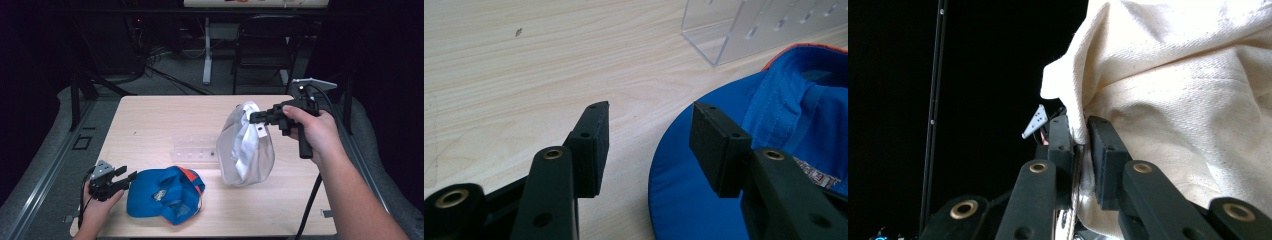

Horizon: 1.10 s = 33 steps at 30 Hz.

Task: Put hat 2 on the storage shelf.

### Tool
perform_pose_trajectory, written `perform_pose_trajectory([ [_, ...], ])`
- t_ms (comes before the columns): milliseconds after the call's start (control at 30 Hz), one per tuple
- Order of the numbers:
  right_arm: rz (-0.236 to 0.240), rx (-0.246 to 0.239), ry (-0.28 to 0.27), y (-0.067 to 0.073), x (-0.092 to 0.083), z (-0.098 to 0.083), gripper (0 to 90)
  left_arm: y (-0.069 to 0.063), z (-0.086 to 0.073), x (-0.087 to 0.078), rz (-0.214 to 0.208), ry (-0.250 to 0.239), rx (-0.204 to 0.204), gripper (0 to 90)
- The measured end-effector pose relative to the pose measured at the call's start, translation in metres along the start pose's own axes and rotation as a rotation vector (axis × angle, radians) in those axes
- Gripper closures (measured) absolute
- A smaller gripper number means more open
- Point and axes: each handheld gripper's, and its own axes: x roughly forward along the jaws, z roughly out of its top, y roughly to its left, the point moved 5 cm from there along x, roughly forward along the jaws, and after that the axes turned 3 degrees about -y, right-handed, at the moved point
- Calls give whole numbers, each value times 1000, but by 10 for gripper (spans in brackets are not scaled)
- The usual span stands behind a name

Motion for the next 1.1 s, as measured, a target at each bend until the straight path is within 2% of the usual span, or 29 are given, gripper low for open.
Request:
perform_pose_trajectory([
  [367, 23, -5, -14, 25, 35, 23, 814, -1, 1, 1, -5, -13, 2, 499],
  [467, 21, -8, -15, 29, 44, 28, 814, -1, 1, 1, -6, -15, 1, 498],
  [533, 20, -7, -20, 32, 50, 31, 814, 0, 1, 0, -10, 2, 5, 497],
  [633, 28, 2, -37, 35, 58, 37, 814, 0, 1, 0, -6, -7, 4, 490],
  [900, -10, 12, -54, 34, 81, 51, 813, -1, 3, 0, 3, -9, 12, 472],
  [1067, -30, 19, -65, 33, 92, 56, 813, -4, 5, -2, -6, -29, 35, 468],
  [1100, -46, 25, -67, 32, 94, 57, 813, -5, 6, -1, -11, -30, 36, 468],
])
